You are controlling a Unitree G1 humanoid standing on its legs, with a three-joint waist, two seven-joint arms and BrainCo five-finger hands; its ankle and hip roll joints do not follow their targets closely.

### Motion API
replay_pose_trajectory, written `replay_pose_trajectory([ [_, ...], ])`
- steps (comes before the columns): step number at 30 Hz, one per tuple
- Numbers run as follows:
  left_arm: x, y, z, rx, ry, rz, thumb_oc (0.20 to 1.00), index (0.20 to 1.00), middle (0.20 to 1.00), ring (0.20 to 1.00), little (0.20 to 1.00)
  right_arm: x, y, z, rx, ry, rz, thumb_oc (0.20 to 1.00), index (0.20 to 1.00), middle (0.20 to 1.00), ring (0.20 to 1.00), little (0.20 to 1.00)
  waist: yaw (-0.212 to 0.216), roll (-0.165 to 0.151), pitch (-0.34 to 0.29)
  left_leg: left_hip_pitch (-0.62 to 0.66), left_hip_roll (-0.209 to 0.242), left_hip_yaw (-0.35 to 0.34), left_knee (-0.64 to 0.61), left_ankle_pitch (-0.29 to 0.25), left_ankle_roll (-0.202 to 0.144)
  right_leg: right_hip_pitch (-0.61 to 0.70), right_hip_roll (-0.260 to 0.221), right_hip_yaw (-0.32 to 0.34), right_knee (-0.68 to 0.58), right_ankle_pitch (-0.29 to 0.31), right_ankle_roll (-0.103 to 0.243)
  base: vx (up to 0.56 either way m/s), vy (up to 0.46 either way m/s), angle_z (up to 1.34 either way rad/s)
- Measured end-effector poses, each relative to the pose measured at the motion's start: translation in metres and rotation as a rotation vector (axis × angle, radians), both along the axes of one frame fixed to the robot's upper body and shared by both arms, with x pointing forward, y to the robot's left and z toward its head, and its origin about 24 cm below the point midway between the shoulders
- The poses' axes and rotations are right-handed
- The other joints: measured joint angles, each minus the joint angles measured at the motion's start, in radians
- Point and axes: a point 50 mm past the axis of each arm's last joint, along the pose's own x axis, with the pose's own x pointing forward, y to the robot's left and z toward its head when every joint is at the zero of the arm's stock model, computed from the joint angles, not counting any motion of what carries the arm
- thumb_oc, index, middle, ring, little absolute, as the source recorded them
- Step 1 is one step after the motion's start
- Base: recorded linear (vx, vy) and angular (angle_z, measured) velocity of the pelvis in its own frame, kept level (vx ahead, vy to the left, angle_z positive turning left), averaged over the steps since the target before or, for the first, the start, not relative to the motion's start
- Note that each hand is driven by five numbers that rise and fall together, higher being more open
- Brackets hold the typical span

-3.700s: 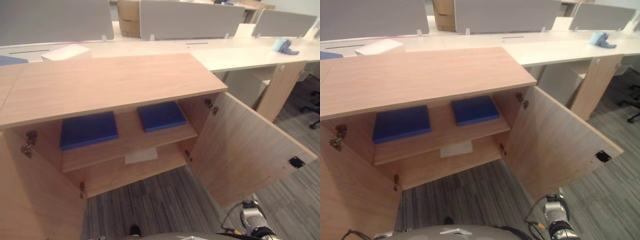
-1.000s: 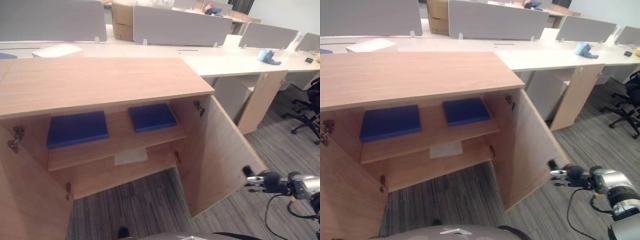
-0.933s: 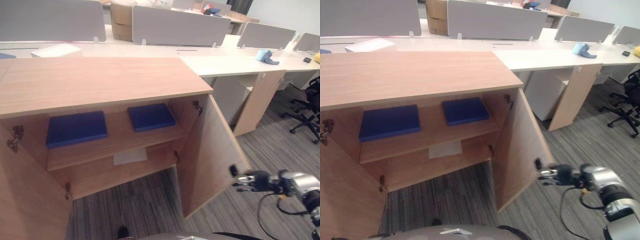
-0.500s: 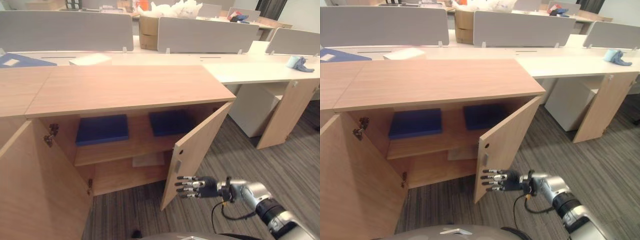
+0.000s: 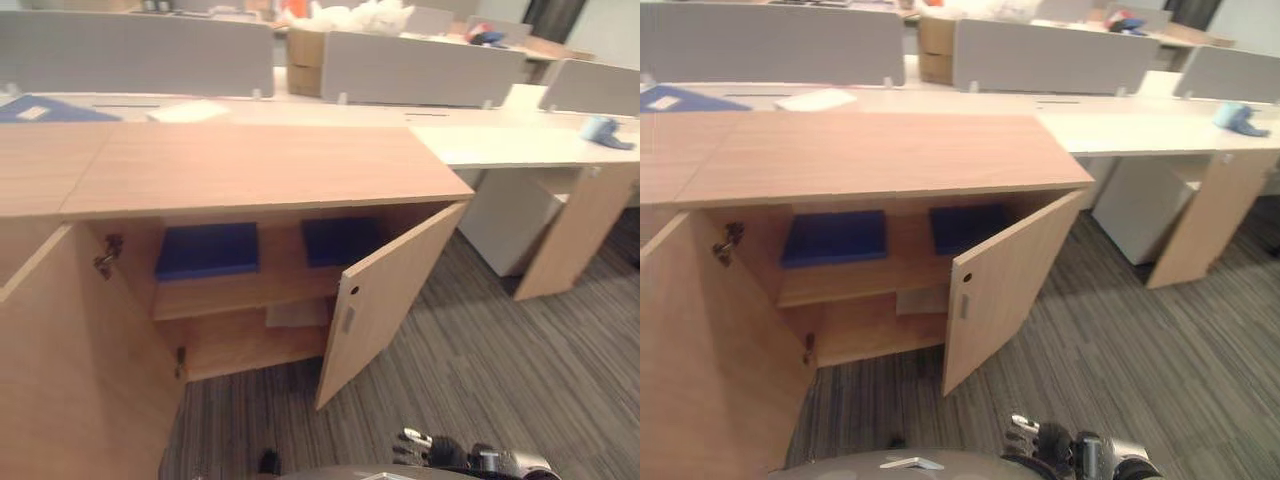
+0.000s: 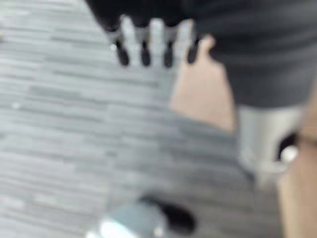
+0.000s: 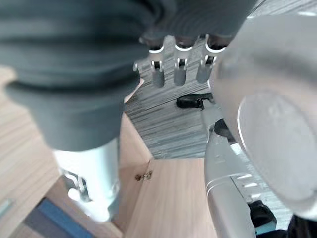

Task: Put the empty folder in the office cabinet

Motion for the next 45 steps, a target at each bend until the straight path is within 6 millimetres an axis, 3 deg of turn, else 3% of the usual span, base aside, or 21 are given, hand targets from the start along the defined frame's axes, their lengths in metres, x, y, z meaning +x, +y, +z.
replay_pose_trajectory([
  [2, -0.012, 0.007, 0.002, 0.055, 0.045, 0.082, 1.000, 1.000, 1.000, 1.000, 1.000, -0.005, -0.004, -0.005, -0.040, 0.022, -0.029, 1.000, 1.000, 1.000, 1.000, 1.000, 0.034, 0.005, 0.008, -0.011, -0.003, -0.025, 0.000, -0.010, -0.015, 0.001, -0.006, -0.034, -0.001, -0.006, -0.009, -0.04, -0.046, 0.49],
  [4, -0.021, 0.013, 0.004, 0.098, 0.062, 0.154, 1.000, 1.000, 1.000, 1.000, 1.000, -0.003, -0.003, -0.006, -0.053, 0.017, -0.051, 1.000, 1.000, 1.000, 1.000, 1.000, 0.046, -0.018, 0.021, -0.003, -0.027, -0.015, 0.035, -0.030, -0.034, 0.005, -0.039, -0.059, -0.001, -0.006, -0.021, -0.04, -0.019, 0.30],
  [6, -0.047, 0.017, 0.006, 0.148, 0.133, 0.216, 1.000, 1.000, 1.000, 1.000, 1.000, -0.001, -0.009, -0.005, -0.067, 0.001, -0.085, 1.000, 1.000, 1.000, 1.000, 1.000, 0.063, 0.007, 0.035, 0.001, -0.036, -0.015, 0.071, -0.037, -0.013, 0.022, -0.037, -0.074, 0.000, -0.004, -0.017, -0.06, -0.007, 0.22],
  [7, -0.066, 0.031, 0.013, 0.242, 0.159, 0.278, 1.000, 1.000, 1.000, 1.000, 1.000, 0.002, -0.006, -0.005, -0.063, -0.016, -0.094, 1.000, 1.000, 1.000, 1.000, 1.000, 0.078, 0.012, 0.033, 0.002, -0.041, -0.025, 0.036, -0.029, -0.009, 0.017, -0.036, -0.073, -0.001, -0.001, -0.011, -0.07, 0.001, 0.30],
  [9, -0.063, 0.048, 0.020, 0.327, 0.138, 0.313, 1.000, 1.000, 1.000, 1.000, 1.000, 0.007, -0.005, -0.004, -0.063, -0.028, -0.102, 1.000, 1.000, 1.000, 1.000, 1.000, 0.086, 0.006, 0.044, 0.007, -0.043, -0.027, 0.013, -0.028, -0.011, 0.010, -0.036, -0.073, -0.001, -0.001, -0.011, -0.06, 0.007, 0.30],
  [12, -0.068, 0.078, 0.035, 0.485, 0.053, 0.400, 1.000, 1.000, 1.000, 1.000, 1.000, 0.022, -0.007, 0.000, -0.064, -0.066, -0.164, 1.000, 1.000, 1.000, 1.000, 1.000, 0.104, 0.024, 0.057, 0.013, -0.044, -0.037, 0.001, -0.025, -0.014, 0.017, -0.035, -0.077, -0.001, 0.001, -0.008, -0.06, 0.017, 0.17],
  [14, -0.059, 0.093, 0.043, 0.550, -0.013, 0.402, 1.000, 1.000, 1.000, 1.000, 1.000, 0.025, -0.008, 0.001, -0.071, -0.076, -0.170, 1.000, 1.000, 1.000, 1.000, 1.000, 0.115, 0.033, 0.060, 0.013, -0.042, -0.047, 0.001, -0.026, -0.014, 0.016, -0.036, -0.084, -0.001, -0.001, -0.010, -0.04, 0.012, 0.13],
  [18, -0.009, 0.107, 0.055, 0.626, -0.250, 0.368, 1.000, 1.000, 1.000, 1.000, 1.000, 0.030, -0.008, 0.003, -0.073, -0.086, -0.194, 1.000, 1.000, 1.000, 1.000, 1.000, 0.115, 0.056, 0.071, 0.000, -0.041, -0.060, 0.002, -0.026, -0.015, 0.010, -0.033, -0.101, -0.001, -0.002, -0.012, -0.04, 0.014, 0.14],
  [20, 0.022, 0.108, 0.063, 0.652, -0.364, 0.334, 1.000, 1.000, 1.000, 1.000, 1.000, 0.028, -0.009, 0.002, -0.082, -0.078, -0.196, 1.000, 1.000, 1.000, 1.000, 1.000, 0.116, 0.060, 0.074, -0.002, -0.042, -0.062, 0.001, -0.026, -0.016, 0.011, -0.032, -0.101, -0.001, -0.002, -0.012, -0.01, 0.004, 0.02],
  [22, 0.038, 0.108, 0.069, 0.668, -0.432, 0.292, 1.000, 1.000, 1.000, 1.000, 1.000, 0.029, -0.009, 0.002, -0.085, -0.077, -0.199, 1.000, 1.000, 1.000, 1.000, 1.000, 0.115, 0.060, 0.074, -0.001, -0.042, -0.063, 0.001, -0.025, -0.017, 0.014, -0.033, -0.099, -0.001, -0.002, -0.012, 0.00, 0.009, -0.04],
  [23, 0.061, 0.110, 0.079, 0.688, -0.513, 0.264, 1.000, 1.000, 1.000, 1.000, 1.000, 0.027, -0.009, 0.001, -0.077, -0.073, -0.222, 1.000, 1.000, 1.000, 1.000, 1.000, 0.110, 0.059, 0.074, 0.003, -0.042, -0.063, 0.001, -0.024, -0.018, 0.016, -0.033, -0.096, -0.001, -0.002, -0.011, -0.01, 0.020, -0.07],
  [29, 0.121, 0.098, 0.114, 0.752, -0.753, 0.082, 1.000, 1.000, 1.000, 1.000, 1.000, 0.012, -0.009, -0.003, -0.077, -0.039, -0.247, 1.000, 1.000, 1.000, 1.000, 1.000, 0.097, 0.045, 0.069, 0.014, -0.041, -0.055, 0.001, -0.020, -0.023, 0.018, -0.034, -0.084, -0.001, -0.002, -0.011, 0.00, 0.018, -0.06],
  [33, 0.119, 0.109, 0.123, 0.816, -0.744, 0.107, 1.000, 1.000, 1.000, 1.000, 1.000, 0.004, -0.010, -0.005, -0.080, -0.016, -0.286, 1.000, 1.000, 1.000, 1.000, 1.000, 0.084, 0.043, 0.068, 0.019, -0.040, -0.052, 0.001, -0.020, -0.023, 0.019, -0.033, -0.079, -0.001, -0.002, -0.012, 0.01, 0.012, -0.05],
  [39, 0.121, 0.110, 0.129, 0.823, -0.744, 0.089, 1.000, 1.000, 1.000, 1.000, 1.000, -0.006, -0.013, -0.008, -0.092, 0.008, -0.332, 1.000, 1.000, 1.000, 1.000, 1.000, 0.087, 0.039, 0.066, 0.023, -0.040, -0.044, 0.001, -0.020, -0.023, 0.022, -0.034, -0.073, -0.001, -0.003, -0.013, 0.00, 0.000, 0.00],
  [45, 0.123, 0.103, 0.123, 0.664, -0.788, 0.066, 1.000, 1.000, 1.000, 1.000, 1.000, -0.010, -0.014, -0.008, -0.101, 0.023, -0.360, 1.000, 1.000, 1.000, 1.000, 1.000, 0.087, 0.036, 0.068, 0.016, -0.041, -0.038, 0.001, -0.020, -0.023, 0.016, -0.035, -0.068, -0.001, -0.003, -0.013, 0.00, 0.007, 0.03],
])
